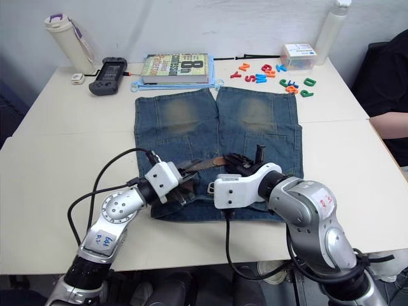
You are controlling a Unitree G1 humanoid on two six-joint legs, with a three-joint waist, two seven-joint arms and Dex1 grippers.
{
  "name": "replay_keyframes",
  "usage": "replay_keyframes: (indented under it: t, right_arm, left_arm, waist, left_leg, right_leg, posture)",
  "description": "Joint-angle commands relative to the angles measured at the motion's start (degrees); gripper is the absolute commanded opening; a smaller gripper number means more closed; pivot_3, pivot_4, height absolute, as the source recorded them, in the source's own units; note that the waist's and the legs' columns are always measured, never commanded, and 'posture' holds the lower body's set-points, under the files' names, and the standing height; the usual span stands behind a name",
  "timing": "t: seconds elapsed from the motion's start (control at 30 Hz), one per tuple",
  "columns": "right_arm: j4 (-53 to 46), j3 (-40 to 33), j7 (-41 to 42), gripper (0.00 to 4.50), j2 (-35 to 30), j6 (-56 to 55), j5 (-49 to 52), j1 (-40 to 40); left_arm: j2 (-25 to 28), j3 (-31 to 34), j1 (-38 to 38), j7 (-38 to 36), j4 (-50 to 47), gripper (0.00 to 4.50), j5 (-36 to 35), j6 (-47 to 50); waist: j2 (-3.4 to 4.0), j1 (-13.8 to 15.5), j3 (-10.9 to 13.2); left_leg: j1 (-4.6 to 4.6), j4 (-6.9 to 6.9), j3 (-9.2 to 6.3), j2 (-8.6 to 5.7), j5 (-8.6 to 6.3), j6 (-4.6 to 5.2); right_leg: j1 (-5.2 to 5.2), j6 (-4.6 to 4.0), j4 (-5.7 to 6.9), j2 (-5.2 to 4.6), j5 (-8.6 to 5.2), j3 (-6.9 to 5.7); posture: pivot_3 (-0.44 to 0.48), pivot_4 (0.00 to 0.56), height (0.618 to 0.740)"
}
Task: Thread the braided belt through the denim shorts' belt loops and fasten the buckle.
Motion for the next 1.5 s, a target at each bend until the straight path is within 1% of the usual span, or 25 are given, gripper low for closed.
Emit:
replay_keyframes:
  t: [0.03,0.07,0.1,0.13,0.17,0.27,0.37,0.47,0.57,0.7,0.83,1.03,1.13,1.2,1.27,1.4,1.43,1.47,1.5]
  right_arm:
    - [-4.76,-3.8,0.73,2.9,3.97,8.17,1.89,0.5]
    - [-5.53,-4.35,1.69,3.28,4.56,10.42,2.44,0.78]
    - [-6.5,-4.84,2.7,3.84,5.14,12.9,3.34,1.25]
    - [-7.34,-5.22,3.32,4.24,5.4,14.76,3.95,1.76]
    - [-8.09,-5.47,3.78,4.38,5.37,16.42,4.24,2.57]
    - [-8.99,-5.1,3.51,4.38,4.62,19.31,3.76,7.47]
    - [-8.78,-2.35,0.91,4.38,6.73,20.95,3.24,10.35]
    - [-7.82,1.05,-1.4,4.38,6.45,19.19,2.0,13.79]
    - [-7.45,2.15,-2.79,4.38,5.39,18.07,1.6,16.18]
    - [-8.13,2.92,-3.61,4.38,6.67,19.27,2.49,16.5]
    - [-5.41,4.71,-4.68,4.38,6.32,19.55,0.86,16.92]
    - [-0.11,9.51,-8.72,4.38,9.6,20.5,-2.98,15.38]
    - [1.46,10.19,-10.77,4.38,12.26,22.16,-4.91,14.03]
    - [1.23,10.42,-11.55,3.88,14.01,23.01,-5.43,13.78]
    - [0.8,10.98,-11.5,3.22,14.77,23.5,-5.9,13.81]
    - [-1.01,11.72,-10.37,1.62,15.68,24.48,-5.58,14.17]
    - [-1.28,11.72,-9.97,1.1,15.57,24.69,-5.64,14.11]
    - [-1.48,11.53,-9.63,0.73,15.66,25.18,-5.52,14.05]
    - [-1.6,11.43,-9.42,0.14,15.74,25.58,-5.42,13.99]
  left_arm:
    - [-0.03,2.13,1.93,-0.06,-0.14,0.0,-2.13,0.78]
    - [0.1,2.62,2.39,-0.04,0.18,0.0,-2.29,0.86]
    - [0.23,3.12,2.9,-0.05,0.33,0.0,-2.53,1.38]
    - [0.13,3.73,3.34,0.09,0.36,0.0,-3.01,2.27]
    - [-0.43,4.66,3.65,0.76,0.29,0.0,-3.84,4.06]
    - [-1.31,6.85,3.87,2.06,0.72,0.0,-5.17,7.88]
    - [-2.25,8.33,4.05,2.84,0.47,0.0,-7.01,10.94]
    - [-2.22,8.45,4.09,2.86,0.05,0.0,-7.05,11.57]
    - [-2.07,8.46,3.92,2.71,-0.1,0.0,-7.2,12.01]
    - [-1.92,8.29,3.65,2.39,-0.08,0.0,-7.27,12.08]
    - [-1.97,8.18,3.24,2.18,-0.08,0.0,-7.4,12.1]
    - [-1.95,8.11,3.43,2.02,-0.39,0.0,-7.23,11.83]
    - [-2.04,7.96,3.67,2.12,-1.05,0.0,-7.27,12.25]
    - [-2.06,7.9,3.76,2.11,-1.22,0.0,-7.3,12.39]
    - [-2.04,7.73,3.81,1.89,-1.31,0.0,-7.36,12.43]
    - [-2.17,7.5,3.74,1.69,-1.52,0.0,-7.53,12.8]
    - [-2.19,7.47,3.7,1.66,-1.5,0.0,-7.53,12.81]
    - [-2.18,7.42,3.66,1.62,-1.48,0.0,-7.49,12.77]
    - [-2.17,7.39,3.63,1.58,-1.46,0.0,-7.46,12.74]
  waist:
    - [0.0,-0.07,0.0]
    - [0.0,-0.04,0.0]
    - [0.0,-0.04,0.0]
    - [0.01,-0.02,0.0]
    - [0.01,-0.02,0.0]
    - [0.0,0.07,0.0]
    - [0.01,-0.17,-0.01]
    - [0.01,-0.33,-0.01]
    - [0.01,-0.23,-0.01]
    - [0.01,-0.26,-0.01]
    - [0.01,-0.19,-0.01]
    - [0.0,-0.37,-0.03]
    - [-0.02,-0.53,-0.03]
    - [-0.01,-0.57,-0.03]
    - [-0.02,-0.54,-0.03]
    - [-0.02,-0.55,-0.03]
    - [-0.01,-0.56,-0.03]
    - [-0.02,-0.56,-0.03]
    - [-0.01,-0.56,-0.03]
  left_leg:
    - [-0.01,0.01,0.0,0.0,0.0,0.0]
    - [0.0,0.0,0.0,0.03,0.0,0.0]
    - [0.0,0.0,0.0,0.02,0.0,0.0]
    - [0.0,0.0,0.0,0.02,0.0,0.0]
    - [0.0,0.0,0.0,0.02,0.0,0.0]
    - [0.0,0.01,0.0,0.01,-0.01,0.01]
    - [-0.01,0.02,0.0,0.0,-0.01,0.01]
    - [0.05,0.01,0.07,0.05,-0.03,-0.04]
    - [0.05,0.04,0.07,0.03,-0.03,-0.05]
    - [0.05,0.06,0.08,0.03,-0.03,-0.05]
    - [0.05,0.05,0.06,0.05,-0.03,-0.06]
    - [0.06,0.05,0.07,0.05,-0.03,-0.06]
    - [0.07,0.07,0.07,0.05,-0.02,-0.08]
    - [0.08,0.07,0.06,0.05,-0.02,-0.09]
    - [0.06,0.05,0.06,0.04,-0.02,-0.09]
    - [0.04,0.06,0.06,0.02,-0.02,-0.08]
    - [0.05,0.06,0.06,0.03,-0.02,-0.08]
    - [0.05,0.05,0.06,0.03,-0.02,-0.08]
    - [0.05,0.06,0.06,0.03,-0.02,-0.08]
  right_leg:
    - [0.0,0.0,0.0,0.01,0.0,0.0]
    - [-0.01,0.0,0.02,0.02,0.0,0.0]
    - [-0.03,0.0,0.05,0.02,0.0,0.01]
    - [-0.03,0.0,0.05,0.02,0.0,0.01]
    - [-0.03,0.0,0.05,0.02,0.0,0.01]
    - [-0.02,0.0,0.05,0.01,0.0,0.0]
    - [-0.04,0.0,0.07,0.01,0.0,0.01]
    - [-0.07,0.0,0.15,0.03,0.0,0.04]
    - [-0.07,-0.01,0.16,0.02,0.0,0.03]
    - [-0.06,-0.01,0.17,0.03,0.0,0.04]
    - [-0.07,-0.01,0.16,0.04,0.0,0.03]
    - [-0.07,-0.01,0.17,0.04,0.0,0.03]
    - [-0.07,-0.01,0.21,0.04,0.0,0.03]
    - [-0.07,-0.01,0.23,0.04,0.0,0.03]
    - [-0.09,-0.01,0.22,0.04,0.0,0.03]
    - [-0.09,-0.01,0.21,0.02,0.0,0.03]
    - [-0.09,-0.01,0.21,0.03,0.0,0.04]
    - [-0.09,-0.01,0.21,0.03,0.0,0.03]
    - [-0.09,-0.01,0.22,0.03,0.0,0.03]
  posture:
    - [0.0,0.15,0.74]
    - [0.0,0.15,0.74]
    - [0.0,0.15,0.74]
    - [0.0,0.15,0.74]
    - [0.0,0.15,0.74]
    - [0.0,0.15,0.74]
    - [0.0,0.15,0.74]
    - [0.0,0.15,0.74]
    - [0.0,0.15,0.74]
    - [0.0,0.15,0.74]
    - [0.0,0.15,0.74]
    - [0.0,0.15,0.74]
    - [0.0,0.15,0.74]
    - [0.0,0.15,0.74]
    - [0.0,0.15,0.74]
    - [0.0,0.15,0.74]
    - [0.0,0.15,0.74]
    - [0.0,0.15,0.74]
    - [0.0,0.15,0.74]
